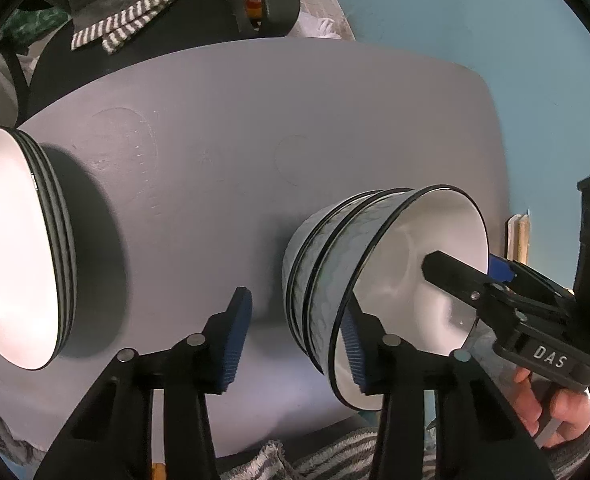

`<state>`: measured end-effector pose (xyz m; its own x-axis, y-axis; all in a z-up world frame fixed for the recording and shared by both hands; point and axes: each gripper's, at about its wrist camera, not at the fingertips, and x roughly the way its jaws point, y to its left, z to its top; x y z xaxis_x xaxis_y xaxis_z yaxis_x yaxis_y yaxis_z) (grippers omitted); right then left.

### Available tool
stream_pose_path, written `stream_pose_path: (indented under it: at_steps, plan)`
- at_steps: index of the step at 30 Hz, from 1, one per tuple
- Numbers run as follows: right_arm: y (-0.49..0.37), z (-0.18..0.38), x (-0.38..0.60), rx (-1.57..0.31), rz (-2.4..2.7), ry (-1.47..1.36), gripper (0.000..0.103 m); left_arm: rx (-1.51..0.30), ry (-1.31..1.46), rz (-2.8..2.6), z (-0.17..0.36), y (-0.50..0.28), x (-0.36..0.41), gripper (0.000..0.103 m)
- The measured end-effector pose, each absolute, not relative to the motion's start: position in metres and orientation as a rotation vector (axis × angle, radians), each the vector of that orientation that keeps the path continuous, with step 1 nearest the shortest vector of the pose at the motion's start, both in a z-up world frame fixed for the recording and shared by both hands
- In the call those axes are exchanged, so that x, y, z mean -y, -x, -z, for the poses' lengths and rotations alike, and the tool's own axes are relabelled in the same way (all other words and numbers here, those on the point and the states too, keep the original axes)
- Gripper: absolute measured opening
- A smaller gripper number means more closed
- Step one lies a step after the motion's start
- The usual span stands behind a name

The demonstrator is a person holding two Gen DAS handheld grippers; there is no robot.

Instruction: Organize plates and bowls

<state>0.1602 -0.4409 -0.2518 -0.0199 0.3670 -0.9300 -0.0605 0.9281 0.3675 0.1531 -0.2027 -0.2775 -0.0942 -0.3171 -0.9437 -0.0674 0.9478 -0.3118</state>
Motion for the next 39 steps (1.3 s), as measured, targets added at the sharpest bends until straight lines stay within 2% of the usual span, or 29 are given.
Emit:
stream_pose_path:
  at_steps: [4, 7, 12, 14, 18, 20, 24, 39]
  plan:
    - [-0.163, 0.255, 0.439, -1.568, -0.35, -0.234, 0.068, -1.663, 0.297, 0.214, 0.281, -0.154, 0.205, 0.041]
    - [-0.163, 0.258, 0.438, -1.573, -0.352, -0.227, 0.068, -1.672, 0.302, 0.205, 0.285, -0.154, 0.206, 0.033]
    - [-0.163, 0.262, 0.438, -1.586, -0.352, -0.223, 0.067, -1.673, 0.293, 0.212, 0.286, -0.155, 0.208, 0.033]
    - [-0.162, 0.262, 0.438, -1.586, -0.351, -0.222, 0.063, -1.671, 0.29, 0.213, 0.287, -0.156, 0.21, 0.033]
    - [-0.162, 0.263, 0.438, -1.594, -0.356, -0.23, 0.061, -1.667, 0.278, 0.22, 0.286, -0.158, 0.214, 0.033]
    - [-0.162, 0.263, 0.435, -1.597, -0.36, -0.223, 0.053, -1.665, 0.276, 0.221, 0.286, -0.159, 0.214, 0.033]
    - [-0.162, 0.263, 0.426, -1.622, -0.399, -0.223, 0.045, -1.672, 0.325, 0.229, 0.289, -0.159, 0.209, 0.033]
    - [-0.158, 0.26, 0.421, -1.618, -0.39, -0.21, 0.044, -1.665, 0.297, 0.275, 0.289, -0.159, 0.21, 0.033]
